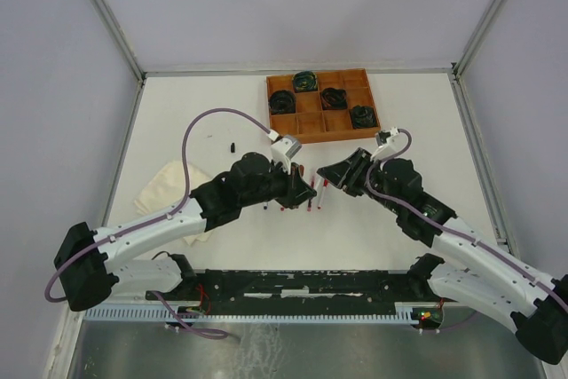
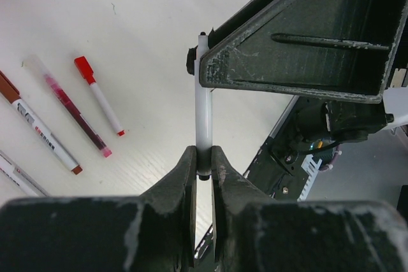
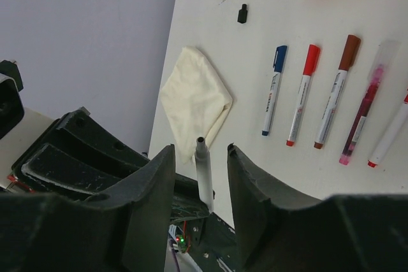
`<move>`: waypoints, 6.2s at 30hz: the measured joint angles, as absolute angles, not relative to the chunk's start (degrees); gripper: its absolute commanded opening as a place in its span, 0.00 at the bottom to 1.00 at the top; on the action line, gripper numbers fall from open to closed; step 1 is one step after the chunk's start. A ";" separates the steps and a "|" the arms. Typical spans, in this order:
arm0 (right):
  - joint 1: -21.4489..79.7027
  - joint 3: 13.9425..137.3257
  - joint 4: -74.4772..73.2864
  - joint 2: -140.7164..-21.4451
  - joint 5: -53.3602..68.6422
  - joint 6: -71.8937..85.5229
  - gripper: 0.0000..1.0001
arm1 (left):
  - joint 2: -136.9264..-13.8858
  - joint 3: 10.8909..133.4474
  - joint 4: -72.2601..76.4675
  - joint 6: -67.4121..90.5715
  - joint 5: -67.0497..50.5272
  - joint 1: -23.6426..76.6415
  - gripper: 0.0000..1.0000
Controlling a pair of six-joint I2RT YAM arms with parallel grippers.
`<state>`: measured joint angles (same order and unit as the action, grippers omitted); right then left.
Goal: Insert the pens into the pen caps
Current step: Pick up the pen from the center of the board, then pick up the pen cap from the center of the board.
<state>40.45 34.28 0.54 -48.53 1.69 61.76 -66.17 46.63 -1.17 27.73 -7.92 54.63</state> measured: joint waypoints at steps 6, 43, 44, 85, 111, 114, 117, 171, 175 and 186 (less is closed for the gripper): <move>40.45 34.28 1.43 -50.37 3.51 62.33 0.33 | -66.98 46.63 -1.06 27.73 -8.12 54.92 0.03; 40.51 35.44 1.52 -51.92 10.46 57.49 0.06 | -69.06 48.05 -0.91 27.81 -7.14 55.27 0.28; 40.58 35.64 1.37 -51.92 10.44 56.90 0.06 | -69.08 48.10 -0.86 27.81 -7.16 55.27 0.27; 41.28 49.32 -13.37 -64.53 0.54 44.77 0.48 | -48.90 45.21 -14.68 29.91 -0.86 42.85 0.03; 49.23 101.19 -21.61 -123.39 -3.22 41.82 0.56 | -30.92 44.62 -30.39 27.57 11.81 42.83 0.03; 49.41 108.03 -23.64 -127.85 -3.62 41.69 0.56 | -31.00 44.58 -30.96 27.57 12.05 42.83 0.03; 49.50 114.80 -25.28 -132.27 -4.08 41.71 0.56 | -31.00 44.58 -31.00 27.55 12.12 42.83 0.03; 51.05 148.75 -31.97 -159.35 -10.35 39.51 0.24 | -28.58 44.03 -31.42 27.55 13.45 42.83 0.03; 51.24 147.44 -31.94 -158.41 -10.66 36.97 0.23 | -28.40 43.94 -31.44 27.55 13.45 42.83 0.03; 54.17 139.52 -34.35 -152.73 -15.57 23.18 0.24 | -28.40 43.83 -31.62 27.55 13.45 42.83 0.03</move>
<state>54.17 139.52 -34.35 -152.73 -15.57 23.18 -28.40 43.83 -31.62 27.55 13.45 42.83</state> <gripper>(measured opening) 0.225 0.185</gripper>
